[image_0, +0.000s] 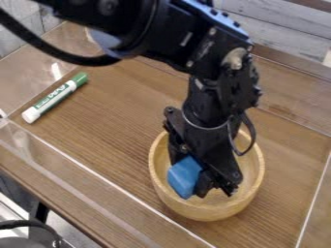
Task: Put the blue block in the brown bowl
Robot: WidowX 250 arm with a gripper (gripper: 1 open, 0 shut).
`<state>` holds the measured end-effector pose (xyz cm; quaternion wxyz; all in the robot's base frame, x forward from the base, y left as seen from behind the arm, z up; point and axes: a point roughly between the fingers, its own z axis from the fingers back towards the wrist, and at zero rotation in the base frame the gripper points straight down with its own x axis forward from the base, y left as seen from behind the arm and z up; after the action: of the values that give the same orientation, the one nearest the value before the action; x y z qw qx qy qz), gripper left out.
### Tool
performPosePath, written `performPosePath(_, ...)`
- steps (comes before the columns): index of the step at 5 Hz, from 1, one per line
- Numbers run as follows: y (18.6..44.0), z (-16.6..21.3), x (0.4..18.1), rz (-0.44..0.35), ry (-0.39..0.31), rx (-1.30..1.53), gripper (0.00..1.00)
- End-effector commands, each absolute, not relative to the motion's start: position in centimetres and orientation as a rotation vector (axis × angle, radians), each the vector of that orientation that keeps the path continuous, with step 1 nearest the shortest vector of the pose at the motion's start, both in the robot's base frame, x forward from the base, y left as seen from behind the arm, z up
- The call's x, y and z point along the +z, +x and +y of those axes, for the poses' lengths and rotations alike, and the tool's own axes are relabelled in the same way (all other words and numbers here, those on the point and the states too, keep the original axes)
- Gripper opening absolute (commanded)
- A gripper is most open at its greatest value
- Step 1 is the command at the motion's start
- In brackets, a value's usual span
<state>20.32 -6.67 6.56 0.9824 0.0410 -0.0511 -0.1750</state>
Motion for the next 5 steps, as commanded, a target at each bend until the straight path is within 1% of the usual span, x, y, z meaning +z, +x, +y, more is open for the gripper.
performPosePath(1,21.45,-7.11,7.60,-0.142,0.067,-0.325,0.00)
performPosePath(5,21.87,-6.78,7.82,-0.142,0.044,-0.263,0.00)
